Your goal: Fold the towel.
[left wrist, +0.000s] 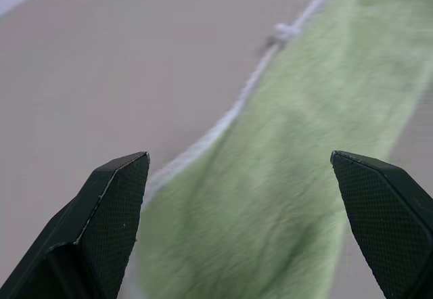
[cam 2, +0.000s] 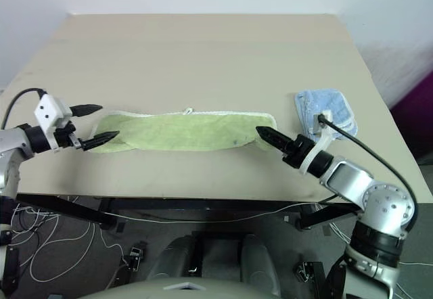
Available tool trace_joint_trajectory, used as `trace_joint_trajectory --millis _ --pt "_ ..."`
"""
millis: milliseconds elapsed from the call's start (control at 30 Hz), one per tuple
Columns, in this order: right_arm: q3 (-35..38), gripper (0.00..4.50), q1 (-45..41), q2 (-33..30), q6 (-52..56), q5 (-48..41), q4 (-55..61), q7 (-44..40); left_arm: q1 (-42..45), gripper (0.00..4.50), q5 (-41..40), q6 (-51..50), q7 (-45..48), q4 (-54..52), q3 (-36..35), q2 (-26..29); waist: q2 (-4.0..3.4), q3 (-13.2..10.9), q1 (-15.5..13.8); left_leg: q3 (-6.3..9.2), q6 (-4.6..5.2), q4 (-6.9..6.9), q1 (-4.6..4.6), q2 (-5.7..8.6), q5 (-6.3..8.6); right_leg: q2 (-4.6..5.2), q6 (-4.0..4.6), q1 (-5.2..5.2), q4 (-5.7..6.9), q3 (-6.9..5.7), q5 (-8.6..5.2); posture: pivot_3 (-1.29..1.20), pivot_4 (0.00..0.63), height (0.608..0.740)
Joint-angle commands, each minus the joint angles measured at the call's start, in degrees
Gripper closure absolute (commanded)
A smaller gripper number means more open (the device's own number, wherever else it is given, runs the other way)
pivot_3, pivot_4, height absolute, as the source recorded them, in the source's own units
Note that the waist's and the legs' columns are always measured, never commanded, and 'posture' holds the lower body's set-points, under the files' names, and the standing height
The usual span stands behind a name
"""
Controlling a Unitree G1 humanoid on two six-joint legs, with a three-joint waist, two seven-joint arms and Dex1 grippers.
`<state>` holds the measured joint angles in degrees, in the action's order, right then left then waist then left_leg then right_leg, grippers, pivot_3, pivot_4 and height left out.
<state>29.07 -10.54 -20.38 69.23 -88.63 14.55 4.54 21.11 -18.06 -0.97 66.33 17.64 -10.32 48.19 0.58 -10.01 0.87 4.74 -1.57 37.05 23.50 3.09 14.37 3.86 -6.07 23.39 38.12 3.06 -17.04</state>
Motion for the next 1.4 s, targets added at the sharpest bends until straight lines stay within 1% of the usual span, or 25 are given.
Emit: trace_joint_trajectory --millis 33,67,133,267,367,467,567,767,867,1033,1067,1233,1267,1400 --pt "-4.43 0.01 3.70 -0.26 -8.62 -17.81 4.00 16.01 0.04 0.00 -1.52 -1.37 1.38 -4.31 0.78 -0.35 0.00 0.00 0.16 0.00 0.00 0.01 0.00 0.00 0.00 0.00 0.00 0.00 0.00 0.00 0.00 0.00 0.150 0.740" --pt "-6.37 0.01 4.94 0.01 -11.34 -21.17 4.99 19.52 0.01 0.00 -1.34 -1.45 1.46 -4.77 1.15 -0.64 0.00 0.00 0.24 0.00 0.00 0.00 0.00 -0.01 0.00 -0.02 0.00 0.00 0.01 0.00 0.00 0.00 0.150 0.740" --pt "-9.75 0.01 6.55 1.80 -15.73 -24.07 7.25 24.60 0.13 0.00 -1.21 -1.97 1.46 -5.40 1.62 -1.37 0.00 0.00 0.48 0.00 0.01 -0.01 -0.03 -0.04 0.00 -0.06 0.00 0.00 0.01 0.01 0.00 0.00 0.150 0.740" --pt "-13.63 0.01 7.12 3.55 -21.00 -24.37 9.01 29.44 -0.44 0.00 -1.35 -2.92 1.65 -6.82 2.40 -2.15 0.00 0.00 1.02 0.00 0.01 -0.01 -0.04 -0.07 0.00 -0.12 0.00 -0.01 0.01 0.01 0.00 0.00 0.150 0.740" --pt "-15.09 0.01 5.57 5.70 -24.92 -24.37 7.17 32.52 -0.78 0.00 -1.45 -3.39 1.23 -7.63 2.63 -2.76 0.01 0.01 1.20 0.00 0.01 -0.01 -0.04 -0.07 0.00 -0.14 -0.01 -0.02 0.00 0.00 0.00 0.00 0.150 0.740" --pt "-16.17 0.01 4.40 6.14 -28.24 -24.37 4.95 35.26 -1.08 0.00 -1.34 -3.74 0.89 -8.64 2.81 -3.32 0.01 0.01 1.32 0.01 0.01 -0.01 -0.04 -0.07 0.00 -0.16 0.00 -0.02 0.01 -0.01 0.00 0.00 0.150 0.740" --pt "-16.59 0.01 3.65 6.26 -31.07 -23.39 2.50 36.17 -1.29 0.00 -1.40 -4.20 0.69 -9.39 2.70 -3.57 0.00 0.01 1.32 0.01 0.01 -0.01 -0.04 -0.07 0.00 -0.16 0.00 -0.02 0.00 -0.01 0.00 0.00 0.150 0.740" --pt "-16.00 0.01 2.74 7.15 -35.01 -18.09 -0.40 34.27 -2.05 0.00 -1.65 -4.75 0.38 -10.84 2.38 -3.60 0.00 0.01 1.55 0.01 0.01 -0.01 -0.06 -0.08 0.00 -0.17 0.00 -0.03 0.00 0.00 0.00 0.00 0.150 0.740" --pt "-15.42 0.62 2.35 7.38 -35.98 -17.45 -0.81 33.30 -2.23 0.00 -1.75 -4.83 0.25 -11.14 2.32 -3.62 0.00 0.01 1.42 0.01 0.01 -0.01 -0.08 -0.08 0.00 -0.17 0.00 -0.06 0.00 -0.01 0.00 0.00 0.150 0.740" --pt "-14.58 2.35 1.19 7.90 -37.74 -16.45 -1.39 32.51 -2.14 0.00 -1.73 -4.60 0.17 -10.73 2.44 -3.76 0.00 0.01 1.45 0.01 0.01 -0.01 -0.08 -0.06 0.00 -0.17 0.00 -0.05 0.00 -0.01 -0.01 0.00 0.150 0.740" --pt "-14.36 2.64 1.07 7.93 -37.95 -16.27 -1.48 32.39 -2.13 0.00 -1.71 -4.54 0.12 -10.66 2.52 -3.86 -0.01 0.00 1.48 0.01 0.01 -0.01 -0.08 -0.06 0.00 -0.17 0.00 -0.05 0.00 0.00 -0.01 0.00 0.150 0.740" --pt "-12.63 4.36 0.45 6.83 -38.82 -14.65 -0.83 32.55 -2.17 0.00 -1.53 -4.07 -0.18 -10.26 2.87 -4.30 -0.01 0.00 1.46 0.00 0.01 -0.02 -0.08 -0.07 0.00 -0.17 0.00 -0.04 0.00 0.00 -0.01 0.00 0.150 0.740" --pt "-12.29 4.47 0.22 6.38 -38.75 -14.33 -0.56 32.34 -2.14 0.00 -1.49 -3.98 -0.23 -10.14 2.89 -4.37 -0.01 0.00 1.44 0.00 0.01 -0.02 -0.08 -0.07 0.00 -0.17 0.00 -0.04 0.00 0.00 -0.01 0.00 0.150 0.740" --pt "-11.59 4.47 -0.58 4.70 -38.17 -12.74 -0.17 31.26 -2.01 0.00 -1.16 -3.53 -0.45 -9.73 2.98 -4.75 -0.01 0.00 1.44 0.00 0.01 -0.02 -0.08 -0.07 0.00 -0.17 0.00 -0.05 0.00 0.00 -0.01 0.00 0.150 0.740"
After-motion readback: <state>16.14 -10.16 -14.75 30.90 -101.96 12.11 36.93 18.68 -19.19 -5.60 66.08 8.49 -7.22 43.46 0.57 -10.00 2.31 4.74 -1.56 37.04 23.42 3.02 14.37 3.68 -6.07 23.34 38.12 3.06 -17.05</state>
